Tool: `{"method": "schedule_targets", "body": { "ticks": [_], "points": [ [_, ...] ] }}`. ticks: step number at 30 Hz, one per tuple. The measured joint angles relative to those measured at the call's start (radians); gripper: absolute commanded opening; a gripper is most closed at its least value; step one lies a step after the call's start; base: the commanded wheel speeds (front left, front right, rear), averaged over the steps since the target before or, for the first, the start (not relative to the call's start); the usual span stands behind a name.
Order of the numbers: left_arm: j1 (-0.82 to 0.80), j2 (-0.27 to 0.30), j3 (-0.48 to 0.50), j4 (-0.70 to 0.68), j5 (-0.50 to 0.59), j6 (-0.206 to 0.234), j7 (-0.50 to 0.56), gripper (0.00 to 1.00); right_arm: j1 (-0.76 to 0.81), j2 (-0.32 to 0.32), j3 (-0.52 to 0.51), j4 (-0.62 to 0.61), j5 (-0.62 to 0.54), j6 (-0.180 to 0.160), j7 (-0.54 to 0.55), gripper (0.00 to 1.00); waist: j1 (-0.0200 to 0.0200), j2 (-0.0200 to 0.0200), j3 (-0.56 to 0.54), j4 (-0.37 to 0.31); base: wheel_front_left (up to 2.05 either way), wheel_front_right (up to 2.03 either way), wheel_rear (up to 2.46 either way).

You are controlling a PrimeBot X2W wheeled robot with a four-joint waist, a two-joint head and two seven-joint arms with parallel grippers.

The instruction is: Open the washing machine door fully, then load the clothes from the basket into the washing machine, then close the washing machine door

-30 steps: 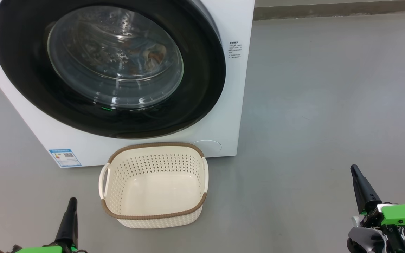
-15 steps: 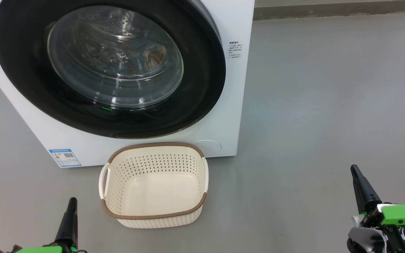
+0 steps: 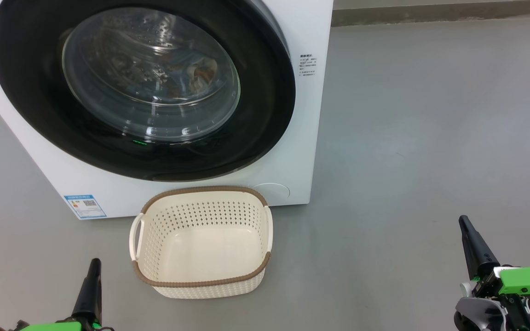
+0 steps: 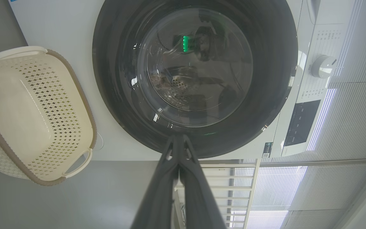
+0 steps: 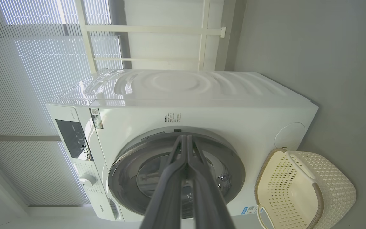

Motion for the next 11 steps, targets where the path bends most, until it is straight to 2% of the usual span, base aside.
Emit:
{"method": "schedule_targets", "body": {
  "ticks": [11],
  "points": [
    [0.0, 0.0, 0.0, 0.0, 0.0, 0.0, 0.0, 0.0, 0.0, 0.0, 0.0, 0.0, 0.0, 0.0, 0.003, 0.0, 0.0, 0.0, 0.0, 0.0, 0.0, 0.0, 0.0]
  ]
}}
